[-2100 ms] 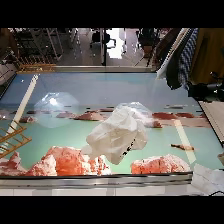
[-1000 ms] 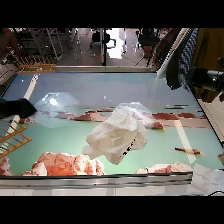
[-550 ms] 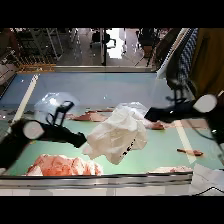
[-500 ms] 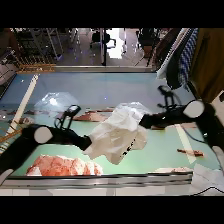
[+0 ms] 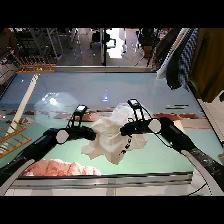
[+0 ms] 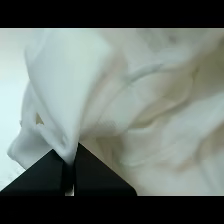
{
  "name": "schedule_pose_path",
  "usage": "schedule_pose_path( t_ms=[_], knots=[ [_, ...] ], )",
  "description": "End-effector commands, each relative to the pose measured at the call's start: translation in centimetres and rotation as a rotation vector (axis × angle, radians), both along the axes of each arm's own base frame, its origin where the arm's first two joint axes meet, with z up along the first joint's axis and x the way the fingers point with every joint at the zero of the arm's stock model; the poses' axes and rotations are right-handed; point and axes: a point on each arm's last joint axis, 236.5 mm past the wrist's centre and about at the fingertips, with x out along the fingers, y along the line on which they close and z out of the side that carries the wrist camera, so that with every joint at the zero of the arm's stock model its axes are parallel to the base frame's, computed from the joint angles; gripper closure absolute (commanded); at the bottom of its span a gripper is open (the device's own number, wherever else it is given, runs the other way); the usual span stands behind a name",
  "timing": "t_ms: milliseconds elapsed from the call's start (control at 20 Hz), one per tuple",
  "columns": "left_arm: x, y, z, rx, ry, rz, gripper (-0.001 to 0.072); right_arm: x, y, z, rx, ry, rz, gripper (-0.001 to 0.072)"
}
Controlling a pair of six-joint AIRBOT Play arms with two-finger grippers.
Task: Fold the clothes and pants, and hang the long-sleeved shirts on hangers.
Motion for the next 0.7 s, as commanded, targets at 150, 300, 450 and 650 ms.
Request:
schedule_pose_path(
  t_ms=[150,300,450,650],
  knots=[
    [6.3,2.0,10.3,-0.089,-0.166,0.079,0.0691,3.4,0.8,8.2,0.035,-0.213,-0.022,0.0607],
    [5.0,0.1,13.2,-0.119,-0.152,-0.027,0.0691,2.2,1.0,7.8,0.098,-0.076,-0.123,0.0226],
    [2.6,-2.6,15.4,-0.214,-0.118,-0.152,0.0691,-2.9,2.2,5.5,0.061,0.13,-0.054,0.0178],
    [0.3,-3.9,16.1,-0.246,-0.079,-0.248,0.0691,-2.9,4.4,5.7,0.047,0.059,-0.021,0.0174]
  ],
)
